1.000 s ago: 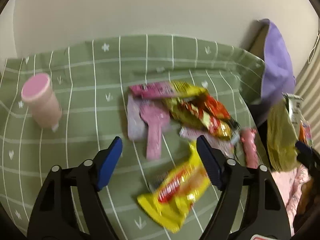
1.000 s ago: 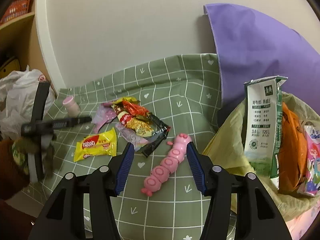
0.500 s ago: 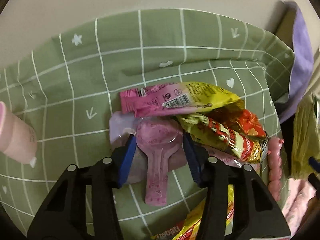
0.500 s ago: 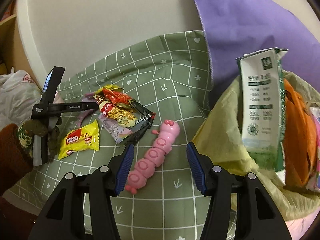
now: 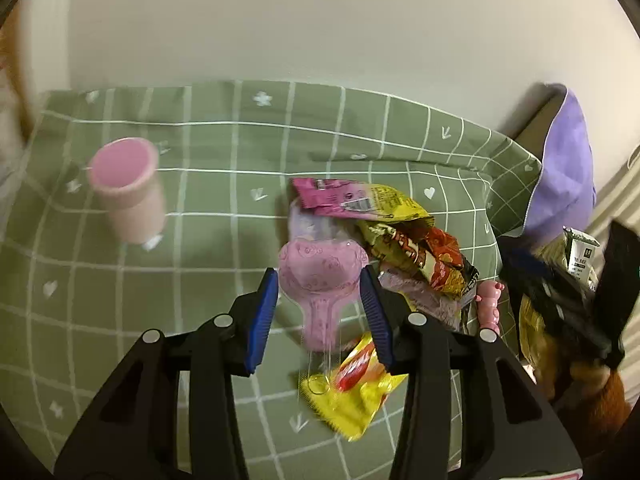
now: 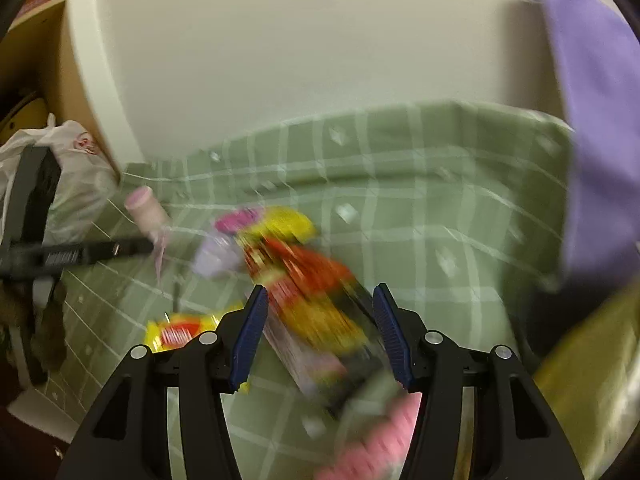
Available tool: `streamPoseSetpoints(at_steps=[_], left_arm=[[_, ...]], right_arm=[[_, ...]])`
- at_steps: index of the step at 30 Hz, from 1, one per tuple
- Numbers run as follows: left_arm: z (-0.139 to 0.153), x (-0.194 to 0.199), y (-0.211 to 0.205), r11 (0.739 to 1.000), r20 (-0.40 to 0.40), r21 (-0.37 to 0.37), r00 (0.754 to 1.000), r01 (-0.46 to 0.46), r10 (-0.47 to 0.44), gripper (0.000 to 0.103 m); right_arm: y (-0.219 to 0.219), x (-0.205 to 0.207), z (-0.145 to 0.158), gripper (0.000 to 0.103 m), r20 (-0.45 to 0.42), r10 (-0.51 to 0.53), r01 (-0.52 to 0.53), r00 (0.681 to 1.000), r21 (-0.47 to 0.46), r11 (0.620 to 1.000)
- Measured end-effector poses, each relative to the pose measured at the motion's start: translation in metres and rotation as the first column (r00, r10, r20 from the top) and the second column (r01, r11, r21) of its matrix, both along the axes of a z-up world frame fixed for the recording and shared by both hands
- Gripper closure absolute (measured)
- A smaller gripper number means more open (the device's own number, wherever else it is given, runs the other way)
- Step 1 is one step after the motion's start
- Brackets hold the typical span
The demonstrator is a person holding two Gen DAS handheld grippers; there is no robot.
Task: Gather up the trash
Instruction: 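Grasp the pink plastic spoon with the left tool while the right tool grasps the pink-and-yellow wrapper, then carry the spoon and wrapper over the yellow bag and open both tools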
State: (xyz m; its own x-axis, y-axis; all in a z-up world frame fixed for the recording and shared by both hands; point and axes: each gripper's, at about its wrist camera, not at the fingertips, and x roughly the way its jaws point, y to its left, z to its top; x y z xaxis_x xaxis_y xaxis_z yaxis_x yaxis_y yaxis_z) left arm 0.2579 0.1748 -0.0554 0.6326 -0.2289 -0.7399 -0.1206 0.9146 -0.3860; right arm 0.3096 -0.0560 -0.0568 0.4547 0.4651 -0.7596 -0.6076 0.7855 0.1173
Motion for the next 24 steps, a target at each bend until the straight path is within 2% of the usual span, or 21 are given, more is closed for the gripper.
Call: streamPoseSetpoints(at_steps=[4,9,10,11,13,16,20,24], left_arm=[[0.002,-0.025,0.009,0.999,0.004,0.017,0.999,-0.036,0.036,0.062],[-0.004,-0.046,0.022,0.998,-0.019,0.014,0.998,-0.067,0.067,0.062],[-0.005,-0.048,0.025,0.997,-0.022,0.010,0.997,-0.074,0.074,0.062],[-0.004,-0.052,0.028,0.996,-0.021,0.007,0.996,-0.086,0.087,0.062],[-0.003,-0.059,0.035,0.994,-0.018,0.000,0.994,-0.109,0.109,0.062],[-0.002,-0.066,0.042,0.991,-0.019,-0.013,0.991,-0.136,0.135,0.062],[0.000,-0.069,0.038,0.990,-0.015,-0.011,0.990,-0.139,0.139,0.062],[0.011,-0.070,0.025,0.993,0.016,-0.002,0.993,-0.115,0.115,0.062]], right_arm=[[0.048,0.022,-0.008,0.052,0.022,0.040,-0.040,0.999,-0.002,0.999],[0.082,0.060,-0.049,0.052,-0.092,-0.034,0.032,0.995,-0.029,0.999],[0.084,0.063,-0.058,0.058,-0.127,-0.041,0.036,0.991,-0.039,0.999],[0.084,0.063,-0.068,0.059,-0.174,-0.042,0.035,0.984,-0.040,0.999],[0.081,0.055,-0.072,0.069,-0.201,-0.041,0.040,0.979,-0.008,0.999],[0.073,0.039,-0.063,0.081,-0.180,-0.047,0.052,0.982,0.026,0.998],[0.058,0.018,-0.032,0.082,-0.123,-0.025,0.035,0.992,0.083,0.996],[0.039,-0.003,0.004,0.082,-0.049,-0.013,0.018,0.999,0.101,0.995]])
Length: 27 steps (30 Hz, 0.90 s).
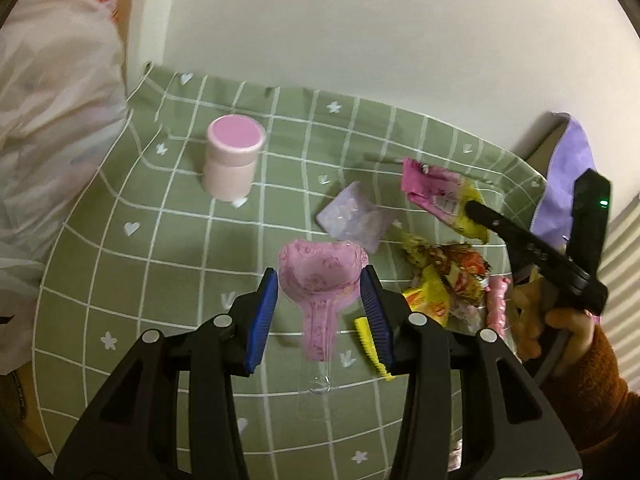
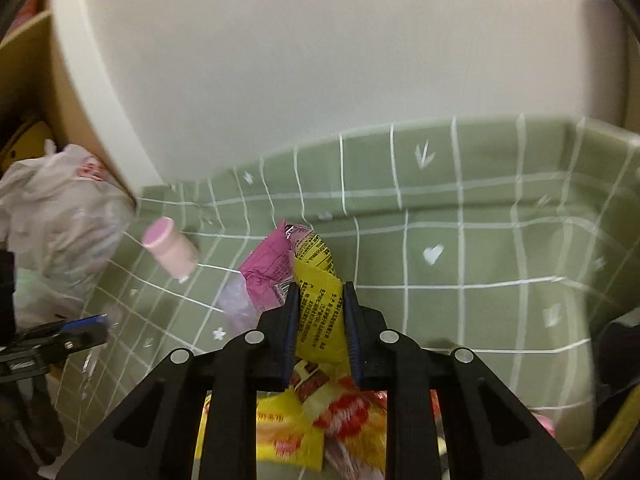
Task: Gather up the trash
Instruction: 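Carry the spoon and wrapper over the yellow bag and open both tools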
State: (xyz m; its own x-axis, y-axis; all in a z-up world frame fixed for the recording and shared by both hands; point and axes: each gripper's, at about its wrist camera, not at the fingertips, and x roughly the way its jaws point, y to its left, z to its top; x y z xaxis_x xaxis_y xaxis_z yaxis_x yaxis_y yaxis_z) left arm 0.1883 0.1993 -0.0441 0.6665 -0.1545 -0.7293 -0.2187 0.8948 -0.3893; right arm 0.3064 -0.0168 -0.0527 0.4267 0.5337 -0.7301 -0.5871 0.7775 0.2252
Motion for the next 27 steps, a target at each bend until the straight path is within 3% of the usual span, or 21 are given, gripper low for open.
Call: streamPoseSetpoints(at_steps=[7,13,19,27], left_arm=[[0.033,0.009,-0.037,0.996,0.084,0.048,0.994,0.073,-0.077,0.062],[0.070,0.027,-0.081,0.980,0.187,0.089,0.964,0.177,-0.191,0.062],[0.106,0.049,-0.141,0.943,0.280,0.145,0.901,0.301,-0.331,0.062],[0.125,0.065,-0.201,0.894,0.300,0.170,0.843,0.414,-0.447,0.062]], right_arm=[[-0.052,-0.027,0.049,0.082,0.098,-0.024,0.024,0.995,-0.002,1.000],[-0.109,-0.044,0.084,0.082,0.185,-0.126,0.130,0.975,-0.007,0.992],[-0.174,-0.072,0.118,0.082,0.283,-0.250,0.262,0.926,-0.004,0.965],[-0.245,-0.096,0.143,0.082,0.360,-0.414,0.436,0.836,0.021,0.900]])
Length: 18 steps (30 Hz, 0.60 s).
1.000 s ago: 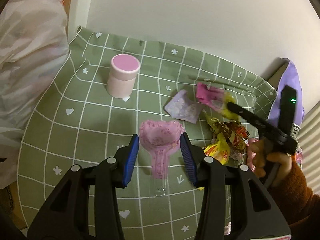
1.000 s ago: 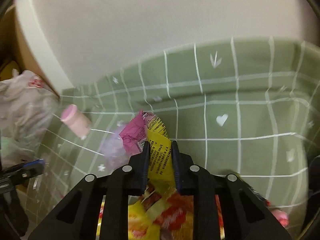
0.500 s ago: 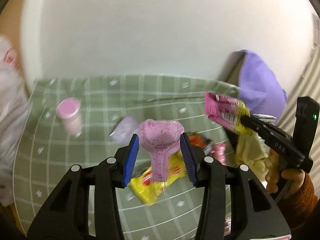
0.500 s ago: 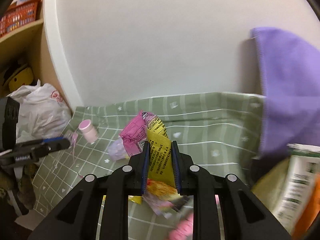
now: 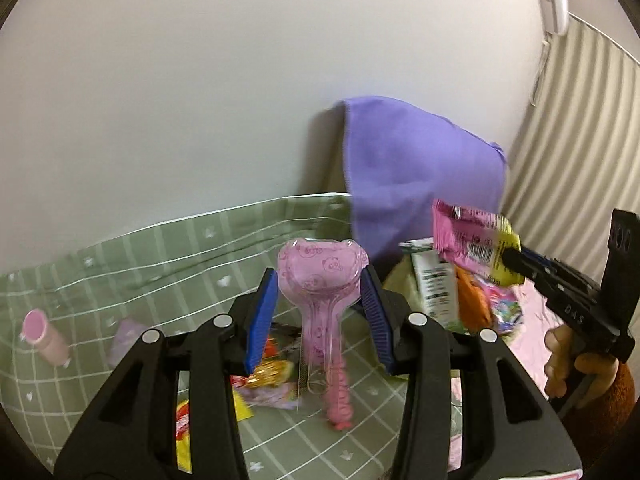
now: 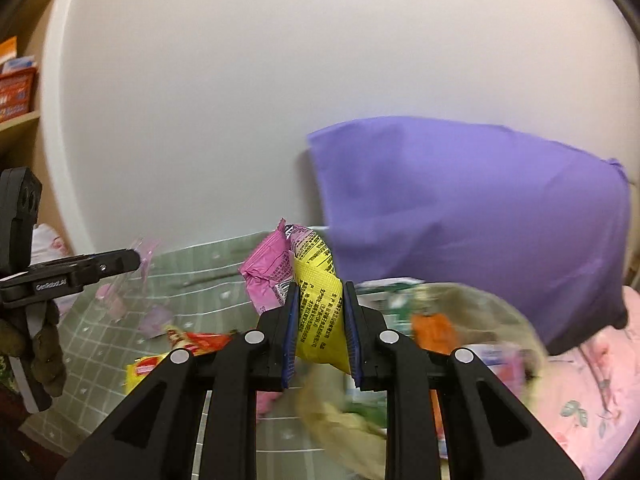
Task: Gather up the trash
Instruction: 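Carry the spoon and wrapper over the yellow bag and open both tools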
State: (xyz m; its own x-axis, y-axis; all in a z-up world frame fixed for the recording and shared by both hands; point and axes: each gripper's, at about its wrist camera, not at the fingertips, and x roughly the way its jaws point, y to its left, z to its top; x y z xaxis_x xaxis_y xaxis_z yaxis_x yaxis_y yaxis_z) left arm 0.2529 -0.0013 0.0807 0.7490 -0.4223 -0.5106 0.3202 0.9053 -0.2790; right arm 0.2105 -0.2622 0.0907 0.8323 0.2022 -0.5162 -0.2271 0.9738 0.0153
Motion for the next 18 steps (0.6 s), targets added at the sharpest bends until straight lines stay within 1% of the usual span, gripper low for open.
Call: streamPoseSetpoints(at_steps=[3,6,9,11,13,14,16,17,18], left_arm=[[0.006,0.010,-0.021,0.997,0.000,-0.028,0.998,0.071,-0.071,0.062],[0.014,0.020,-0.051,0.989,0.023,-0.037,0.990,0.141,-0.140,0.062],[0.024,0.033,-0.090,0.974,0.051,-0.042,0.974,0.224,-0.222,0.062],[0.026,0.042,-0.114,0.961,0.058,-0.045,0.961,0.274,-0.272,0.062],[0.018,0.057,-0.142,0.950,0.028,-0.032,0.950,0.312,-0.311,0.062],[0.013,0.061,-0.150,0.948,0.013,-0.024,0.948,0.317,-0.317,0.062],[-0.007,0.072,-0.165,0.946,-0.046,-0.016,0.945,0.322,-0.323,0.062],[-0.020,0.078,-0.173,0.943,-0.088,-0.024,0.939,0.333,-0.334,0.062],[-0.027,0.080,-0.176,0.940,-0.105,-0.024,0.935,0.339,-0.340,0.062]], right_arm=[[-0.030,-0.004,0.015,0.082,0.043,-0.076,0.076,0.996,0.013,0.997],[-0.059,-0.002,0.031,0.082,0.068,-0.134,0.132,0.989,0.033,0.991],[-0.078,0.012,0.035,0.082,0.039,-0.142,0.140,0.989,0.040,0.989],[-0.082,0.024,0.030,0.082,0.008,-0.143,0.143,0.990,0.007,0.990],[-0.085,0.025,0.021,0.082,-0.005,-0.153,0.153,0.988,-0.027,0.988],[-0.087,0.025,0.015,0.082,-0.014,-0.160,0.159,0.987,-0.038,0.987],[-0.093,0.021,0.001,0.082,-0.038,-0.170,0.169,0.985,-0.040,0.985],[-0.098,0.017,-0.009,0.082,-0.064,-0.169,0.167,0.984,-0.030,0.985],[-0.099,0.016,-0.015,0.082,-0.077,-0.162,0.161,0.984,-0.024,0.987]])
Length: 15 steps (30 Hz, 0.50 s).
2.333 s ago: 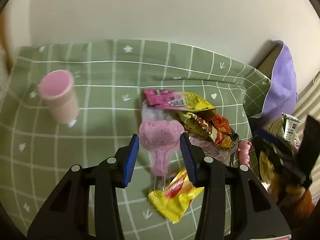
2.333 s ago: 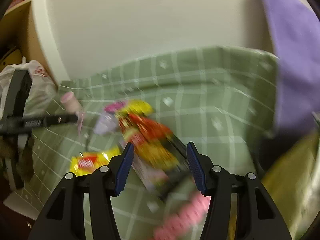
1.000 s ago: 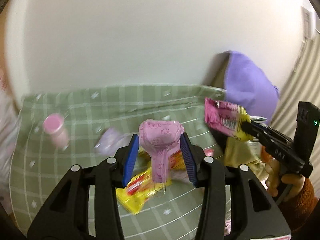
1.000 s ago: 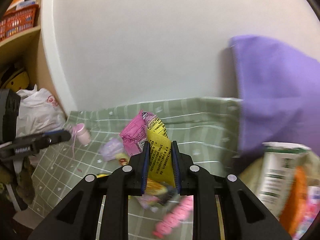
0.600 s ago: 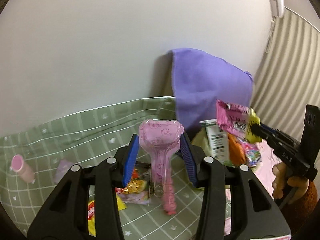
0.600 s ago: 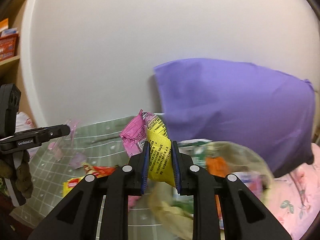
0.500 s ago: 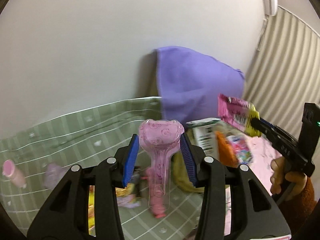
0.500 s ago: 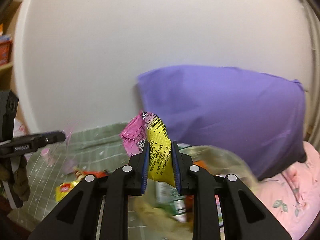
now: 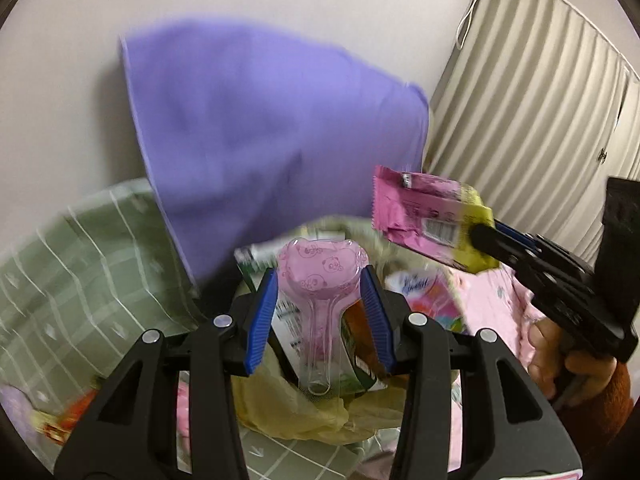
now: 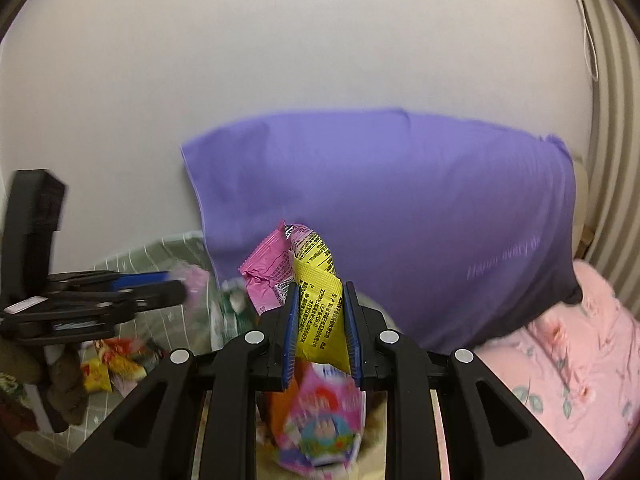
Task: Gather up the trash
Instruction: 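Carry the spoon and wrapper over the yellow bag and open both tools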
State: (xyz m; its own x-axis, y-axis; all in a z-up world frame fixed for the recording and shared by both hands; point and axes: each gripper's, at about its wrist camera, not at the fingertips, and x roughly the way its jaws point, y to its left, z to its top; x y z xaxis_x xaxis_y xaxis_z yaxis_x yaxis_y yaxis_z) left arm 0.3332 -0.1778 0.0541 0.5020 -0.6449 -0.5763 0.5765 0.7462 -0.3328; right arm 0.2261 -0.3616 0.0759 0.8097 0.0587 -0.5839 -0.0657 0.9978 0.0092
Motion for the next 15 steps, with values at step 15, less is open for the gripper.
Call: streamPoseSetpoints(at_steps=[15], left_arm=[[-0.048,0.032,-0.051,0.992,-0.067,0.082,0.993,0.099,-0.093,0.066]], right_arm=[[-0.025,0.018,-0.068,0.082,-0.120,0.044,-0.038,0.992,0.049,0.998]])
